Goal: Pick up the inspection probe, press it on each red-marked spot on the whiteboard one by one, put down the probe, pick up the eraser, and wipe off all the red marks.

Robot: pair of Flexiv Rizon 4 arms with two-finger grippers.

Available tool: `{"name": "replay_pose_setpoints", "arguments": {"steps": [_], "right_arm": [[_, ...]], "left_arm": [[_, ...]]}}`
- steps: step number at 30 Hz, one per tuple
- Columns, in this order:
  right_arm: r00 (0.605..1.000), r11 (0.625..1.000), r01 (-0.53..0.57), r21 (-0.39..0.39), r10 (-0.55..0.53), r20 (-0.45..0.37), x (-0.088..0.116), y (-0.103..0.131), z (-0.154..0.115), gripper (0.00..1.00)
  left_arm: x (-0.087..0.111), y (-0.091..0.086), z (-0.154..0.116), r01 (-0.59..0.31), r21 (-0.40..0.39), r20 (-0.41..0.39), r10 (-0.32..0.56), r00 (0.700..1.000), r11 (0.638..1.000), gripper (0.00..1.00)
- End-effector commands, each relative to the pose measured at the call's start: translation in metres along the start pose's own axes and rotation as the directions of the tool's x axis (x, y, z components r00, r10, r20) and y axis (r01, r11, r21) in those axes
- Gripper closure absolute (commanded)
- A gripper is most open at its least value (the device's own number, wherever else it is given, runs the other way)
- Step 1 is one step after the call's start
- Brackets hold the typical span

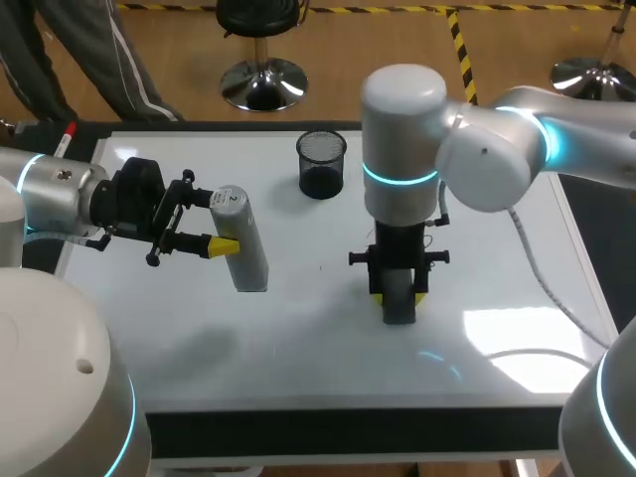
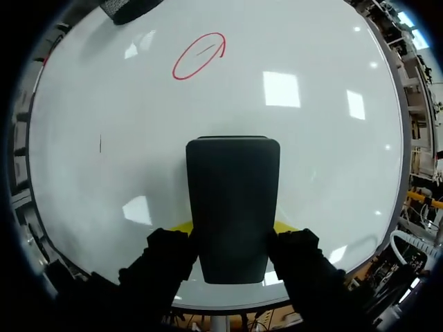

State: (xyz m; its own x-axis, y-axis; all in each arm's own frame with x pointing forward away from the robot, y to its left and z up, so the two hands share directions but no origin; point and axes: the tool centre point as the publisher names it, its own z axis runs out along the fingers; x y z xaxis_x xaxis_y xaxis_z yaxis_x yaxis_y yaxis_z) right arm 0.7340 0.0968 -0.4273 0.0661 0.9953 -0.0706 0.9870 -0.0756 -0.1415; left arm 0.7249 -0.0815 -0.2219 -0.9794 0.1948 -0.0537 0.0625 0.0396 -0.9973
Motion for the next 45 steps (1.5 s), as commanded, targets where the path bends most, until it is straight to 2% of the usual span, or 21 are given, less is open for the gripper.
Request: {"name": "replay_pose_setpoints", "arguments": {"steps": [1,6,18,24,32,36,45], "right_arm": [[0.999,1.0,-0.007,-0.01,0.007,-0.032,-0.019,-0.004,0.04,1.0],[0.999,0.999,-0.018,-0.032,0.017,-0.036,-0.026,-0.009,0.027,1.0],[0.999,0.989,-0.012,-0.15,0.006,-0.037,-0.042,-0.031,-0.031,1.0],[0.999,0.982,-0.018,-0.187,0.009,-0.048,-0.057,-0.037,-0.054,1.0],[0.999,0.981,-0.032,-0.194,0.024,-0.046,-0.081,-0.028,-0.063,1.0],[0.998,0.98,-0.01,-0.197,-0.003,-0.067,-0.092,-0.025,-0.068,1.0],[0.995,0.98,0.009,-0.199,-0.028,-0.096,-0.105,-0.018,-0.075,1.0]], "left_arm": [[0.0,0.0,0.0,-0.002,0.002,-0.001,0.002,1.0,1.0,1.0],[0.0,0.0,0.0,-0.002,0.002,-0.001,0.002,1.0,1.0,1.0],[0.0,0.0,0.0,-0.002,0.002,-0.001,0.002,1.0,1.0,1.0],[0.0,0.0,0.0,-0.002,0.002,-0.001,0.002,1.0,1.0,1.0],[0.0,0.0,0.0,-0.002,0.002,-0.001,0.002,1.0,1.0,1.0],[0.0,0.0,0.0,-0.002,0.002,-0.001,0.002,1.0,1.0,1.0],[0.0,0.0,0.0,-0.002,0.002,-0.001,0.002,1.0,1.0,1.0]]}}
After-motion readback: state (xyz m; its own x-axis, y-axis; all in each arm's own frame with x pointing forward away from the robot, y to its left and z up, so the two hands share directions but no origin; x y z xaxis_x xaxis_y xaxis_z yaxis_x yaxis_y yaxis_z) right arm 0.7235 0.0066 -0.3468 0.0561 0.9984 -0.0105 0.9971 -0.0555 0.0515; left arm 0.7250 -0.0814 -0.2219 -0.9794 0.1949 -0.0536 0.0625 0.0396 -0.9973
